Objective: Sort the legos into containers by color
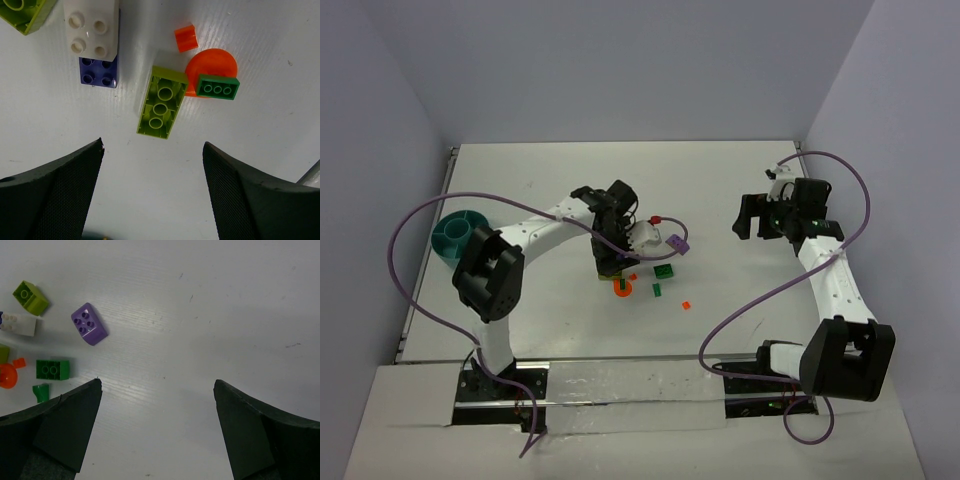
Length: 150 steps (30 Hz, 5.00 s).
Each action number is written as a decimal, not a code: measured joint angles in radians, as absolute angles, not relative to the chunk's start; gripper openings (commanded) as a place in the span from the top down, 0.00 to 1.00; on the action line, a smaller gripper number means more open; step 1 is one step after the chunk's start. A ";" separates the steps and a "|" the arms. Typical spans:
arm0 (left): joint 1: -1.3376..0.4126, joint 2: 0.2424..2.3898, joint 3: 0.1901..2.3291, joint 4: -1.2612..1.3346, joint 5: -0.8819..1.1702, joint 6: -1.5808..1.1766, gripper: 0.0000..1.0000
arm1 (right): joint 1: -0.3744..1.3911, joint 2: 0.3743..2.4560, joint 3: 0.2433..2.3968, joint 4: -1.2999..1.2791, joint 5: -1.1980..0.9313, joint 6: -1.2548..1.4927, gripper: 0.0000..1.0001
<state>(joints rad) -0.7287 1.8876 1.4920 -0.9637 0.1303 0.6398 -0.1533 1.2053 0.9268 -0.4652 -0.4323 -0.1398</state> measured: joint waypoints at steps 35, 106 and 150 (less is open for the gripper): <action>-0.820 2.053 1.523 -0.916 0.028 0.605 0.38 | -0.162 1.235 0.926 -0.469 -0.437 -0.155 0.00; 0.561 1.133 0.687 0.248 0.555 -0.039 1.00 | -0.159 1.360 0.971 -0.421 -0.500 -0.113 0.00; 0.576 1.311 0.687 0.341 0.517 0.030 0.40 | -0.159 1.424 0.970 -0.403 -0.517 -0.105 0.00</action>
